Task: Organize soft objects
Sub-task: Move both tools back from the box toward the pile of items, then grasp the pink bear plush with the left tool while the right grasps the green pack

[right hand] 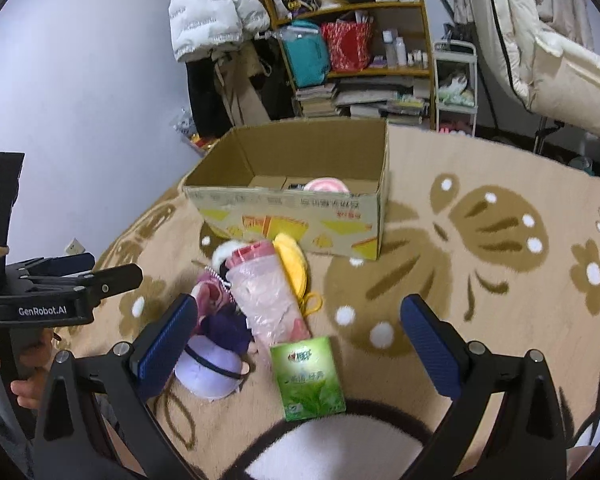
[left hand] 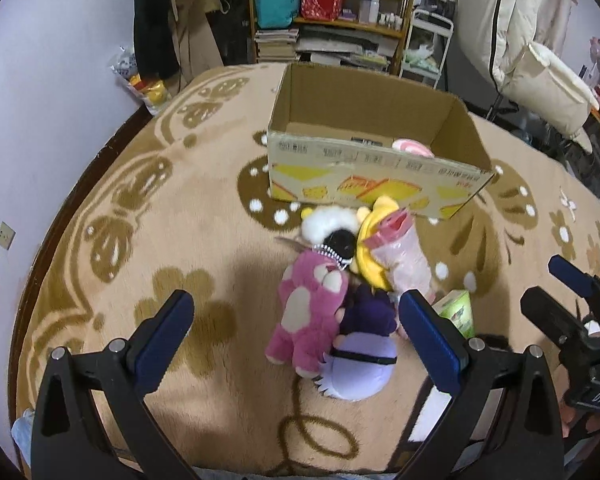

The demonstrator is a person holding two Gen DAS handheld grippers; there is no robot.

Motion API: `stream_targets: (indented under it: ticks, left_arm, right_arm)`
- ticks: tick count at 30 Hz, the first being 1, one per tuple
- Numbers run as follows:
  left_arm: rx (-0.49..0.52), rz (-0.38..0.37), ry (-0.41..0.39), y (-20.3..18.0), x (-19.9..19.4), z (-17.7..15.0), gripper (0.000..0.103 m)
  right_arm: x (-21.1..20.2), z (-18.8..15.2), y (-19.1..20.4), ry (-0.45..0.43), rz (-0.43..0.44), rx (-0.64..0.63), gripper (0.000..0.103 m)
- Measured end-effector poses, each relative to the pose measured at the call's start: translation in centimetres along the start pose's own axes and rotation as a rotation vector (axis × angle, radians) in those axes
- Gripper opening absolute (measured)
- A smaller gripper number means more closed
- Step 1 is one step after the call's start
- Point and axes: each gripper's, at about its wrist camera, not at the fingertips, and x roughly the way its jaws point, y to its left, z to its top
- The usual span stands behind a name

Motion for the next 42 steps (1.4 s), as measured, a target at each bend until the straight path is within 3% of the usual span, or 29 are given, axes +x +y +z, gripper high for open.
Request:
stream_targets:
  ticks: [20, 23, 27, 34, 42]
  left_arm:
    - [0.025, 0.013, 0.164, -0.1, 5.9, -1.0, 0.101]
    - [0.036, 0.023, 0.185, -0.3, 6.8, -1.0, 0.101]
    - [0.034, -0.007, 0.208, -0.4, 7.7, -0.9, 0.101]
    - [0.039, 0.006, 0.247, -0.5, 9.5, -0.9, 0.101]
    - [0.017, -0.028, 0.257, -0.3, 10.1, -0.7, 0.101]
  right_arm:
    - [6.9, -1.8, -0.1, 0.283, 0.014, 0.023, 0.099]
    - [7.8, -2.0, -0.1, 0.314, 0.013, 0.023, 0.094]
    - [9.2, -2.5, -0.3, 0.358, 0.003, 0.033, 0.093]
    - [10.6, -3.0, -0.6, 0.394, 0.009, 0.059, 0.093]
    - [11.1, -3.2, -0.9, 0.419, 0.014, 0.076, 0.092]
